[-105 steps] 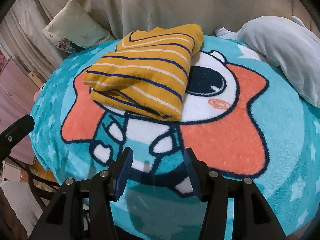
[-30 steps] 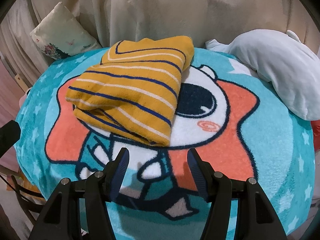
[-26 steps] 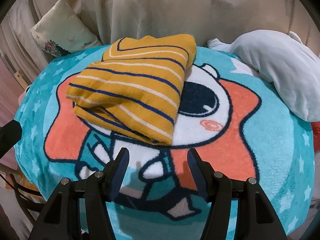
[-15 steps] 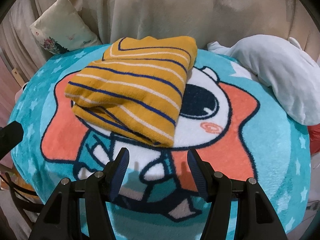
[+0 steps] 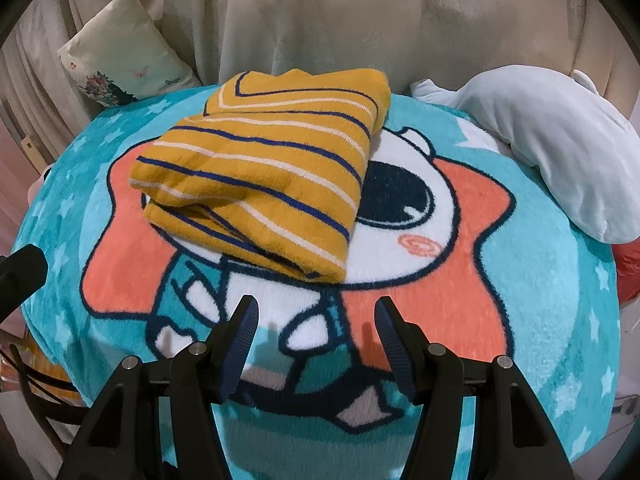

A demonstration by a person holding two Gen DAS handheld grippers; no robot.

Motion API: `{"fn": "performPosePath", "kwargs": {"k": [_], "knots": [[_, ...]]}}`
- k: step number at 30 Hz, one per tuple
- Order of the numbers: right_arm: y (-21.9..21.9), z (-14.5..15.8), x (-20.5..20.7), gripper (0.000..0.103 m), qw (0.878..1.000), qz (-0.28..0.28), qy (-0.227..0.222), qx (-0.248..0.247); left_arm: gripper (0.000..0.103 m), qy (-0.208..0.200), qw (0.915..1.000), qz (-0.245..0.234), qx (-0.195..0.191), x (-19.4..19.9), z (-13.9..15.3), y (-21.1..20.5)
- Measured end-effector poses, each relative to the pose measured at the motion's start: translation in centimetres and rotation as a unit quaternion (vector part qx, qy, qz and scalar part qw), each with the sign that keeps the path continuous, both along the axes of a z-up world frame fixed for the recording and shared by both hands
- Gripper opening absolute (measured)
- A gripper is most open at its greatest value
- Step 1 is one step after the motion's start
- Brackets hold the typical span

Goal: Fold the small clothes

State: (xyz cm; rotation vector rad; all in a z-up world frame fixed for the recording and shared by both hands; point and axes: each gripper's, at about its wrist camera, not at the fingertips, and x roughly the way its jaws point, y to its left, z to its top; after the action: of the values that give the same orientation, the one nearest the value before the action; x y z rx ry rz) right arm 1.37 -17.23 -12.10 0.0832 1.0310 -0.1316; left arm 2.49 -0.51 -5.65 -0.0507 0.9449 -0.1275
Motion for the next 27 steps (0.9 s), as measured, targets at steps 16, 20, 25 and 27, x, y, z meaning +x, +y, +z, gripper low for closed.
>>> {"fn": "performPosePath", "kwargs": {"k": [16, 20, 25, 27], "knots": [[0.6, 0.1, -1.8, 0.065, 1.000, 0.014, 0.000, -0.001, 0.103, -0.003, 1.0000, 0.002, -0.001, -2.3, 0.3, -0.4], [0.5, 0.1, -2.1, 0.065, 1.000, 0.014, -0.002, 0.000, 0.103, 0.000, 1.0000, 0.006, 0.001, -2.5, 0.2, -0.5], [0.6, 0.2, -2.2, 0.066, 1.000, 0.016, -0.003, -0.002, 0.103, 0.000, 0.9999, 0.013, -0.002, -2.7, 0.3, -0.3], [0.6, 0.2, -2.3, 0.066, 1.000, 0.017, -0.003, -0.002, 0.103, -0.002, 0.9999, 0.014, -0.003, -2.8, 0.4, -0.2]]}}
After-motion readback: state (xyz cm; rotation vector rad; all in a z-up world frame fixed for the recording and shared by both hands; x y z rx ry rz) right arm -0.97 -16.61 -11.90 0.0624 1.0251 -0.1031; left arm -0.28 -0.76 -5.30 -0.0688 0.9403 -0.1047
